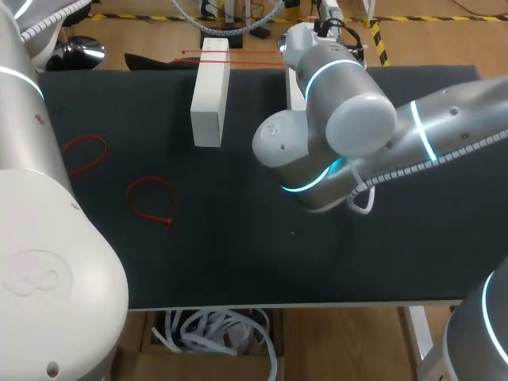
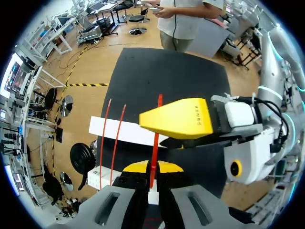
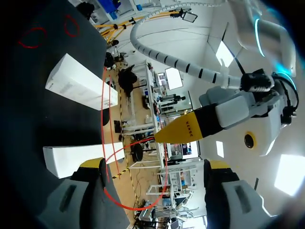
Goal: Grab the tape and strap the tape.
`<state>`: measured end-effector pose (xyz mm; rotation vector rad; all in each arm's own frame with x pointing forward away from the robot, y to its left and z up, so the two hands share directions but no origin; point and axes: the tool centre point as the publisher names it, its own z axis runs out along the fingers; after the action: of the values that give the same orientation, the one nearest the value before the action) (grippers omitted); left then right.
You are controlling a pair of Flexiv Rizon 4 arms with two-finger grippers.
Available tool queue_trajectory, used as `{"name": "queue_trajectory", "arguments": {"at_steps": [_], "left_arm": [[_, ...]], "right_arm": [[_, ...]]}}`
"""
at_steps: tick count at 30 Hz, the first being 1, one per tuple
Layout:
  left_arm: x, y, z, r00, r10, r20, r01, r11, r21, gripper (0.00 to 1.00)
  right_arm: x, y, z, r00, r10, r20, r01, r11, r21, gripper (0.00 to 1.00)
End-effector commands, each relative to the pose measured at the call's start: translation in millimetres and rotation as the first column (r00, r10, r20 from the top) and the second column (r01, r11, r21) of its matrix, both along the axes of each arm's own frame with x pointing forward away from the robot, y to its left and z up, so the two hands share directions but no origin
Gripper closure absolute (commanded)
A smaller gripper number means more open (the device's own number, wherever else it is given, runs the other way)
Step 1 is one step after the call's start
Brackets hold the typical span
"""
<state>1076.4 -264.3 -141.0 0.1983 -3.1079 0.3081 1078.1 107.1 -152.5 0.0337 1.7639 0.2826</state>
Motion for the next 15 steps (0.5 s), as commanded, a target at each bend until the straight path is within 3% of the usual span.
{"name": "queue_trajectory", "arguments": {"at_steps": [1,3,8,11,15], "left_arm": [[0.3,-0.3,0.6,1.000,0.001,-0.002,-0.001,1.000,0.003,1.00],[0.3,-0.3,0.6,1.000,0.001,-0.002,-0.001,1.000,0.003,1.00],[0.3,-0.3,0.6,1.000,0.001,-0.002,-0.001,1.000,0.003,1.00],[0.3,-0.3,0.6,1.000,0.001,-0.002,-0.001,1.000,0.003,1.00],[0.3,-0.3,0.6,1.000,0.001,-0.002,-0.001,1.000,0.003,1.00]], "right_arm": [[-19.1,-16.7,8.6,0.997,0.060,-0.048,-0.059,0.998,0.016,0.03],[-27.0,-21.0,10.2,0.995,0.080,-0.054,-0.079,0.997,0.021,0.09],[-39.3,-45.1,9.7,0.993,0.091,-0.081,-0.089,0.996,0.032,0.04],[-38.5,-69.8,3.8,0.991,0.068,-0.115,-0.064,0.997,0.033,0.12],[-28.5,-108.7,-4.7,0.987,-0.001,-0.162,0.015,0.996,0.083,0.11]]}}
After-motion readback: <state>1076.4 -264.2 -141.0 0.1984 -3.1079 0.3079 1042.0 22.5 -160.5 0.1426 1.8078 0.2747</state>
